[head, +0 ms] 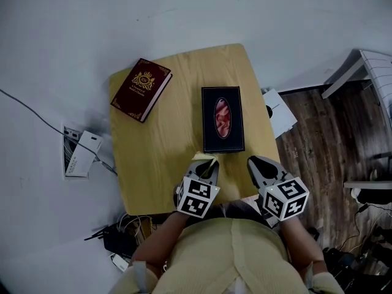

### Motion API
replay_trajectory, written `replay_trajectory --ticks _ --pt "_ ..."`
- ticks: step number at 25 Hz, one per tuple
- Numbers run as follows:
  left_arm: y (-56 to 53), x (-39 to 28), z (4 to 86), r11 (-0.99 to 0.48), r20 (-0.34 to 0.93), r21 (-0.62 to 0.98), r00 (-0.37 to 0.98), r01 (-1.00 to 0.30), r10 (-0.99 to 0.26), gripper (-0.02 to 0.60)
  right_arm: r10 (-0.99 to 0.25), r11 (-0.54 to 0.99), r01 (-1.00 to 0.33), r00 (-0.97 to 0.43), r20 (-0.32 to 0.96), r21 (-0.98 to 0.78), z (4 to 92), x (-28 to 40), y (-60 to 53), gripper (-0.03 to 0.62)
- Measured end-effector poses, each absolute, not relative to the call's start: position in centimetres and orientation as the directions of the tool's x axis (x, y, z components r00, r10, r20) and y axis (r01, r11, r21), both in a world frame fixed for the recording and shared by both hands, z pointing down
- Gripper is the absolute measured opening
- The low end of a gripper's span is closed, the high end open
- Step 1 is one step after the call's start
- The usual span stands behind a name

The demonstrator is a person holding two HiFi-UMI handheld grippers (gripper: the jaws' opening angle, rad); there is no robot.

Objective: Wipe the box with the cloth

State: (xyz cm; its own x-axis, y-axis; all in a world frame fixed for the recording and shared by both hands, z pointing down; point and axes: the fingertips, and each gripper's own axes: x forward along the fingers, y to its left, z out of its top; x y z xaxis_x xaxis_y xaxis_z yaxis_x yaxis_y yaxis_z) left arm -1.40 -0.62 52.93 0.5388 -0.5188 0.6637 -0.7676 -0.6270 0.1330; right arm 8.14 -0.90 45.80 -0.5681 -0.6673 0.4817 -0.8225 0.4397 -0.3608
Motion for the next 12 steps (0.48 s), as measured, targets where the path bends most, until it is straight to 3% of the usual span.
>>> replay_trajectory --ticks 12 --pt "-0.7 3.9 53.2 -0.732 0.664 0.171 0.626 -0.659 -0.409 0.029 -0.680 0.404 -0.834 -0.548 0.487 -0.376 46.2 9.8 -1.3 0.046"
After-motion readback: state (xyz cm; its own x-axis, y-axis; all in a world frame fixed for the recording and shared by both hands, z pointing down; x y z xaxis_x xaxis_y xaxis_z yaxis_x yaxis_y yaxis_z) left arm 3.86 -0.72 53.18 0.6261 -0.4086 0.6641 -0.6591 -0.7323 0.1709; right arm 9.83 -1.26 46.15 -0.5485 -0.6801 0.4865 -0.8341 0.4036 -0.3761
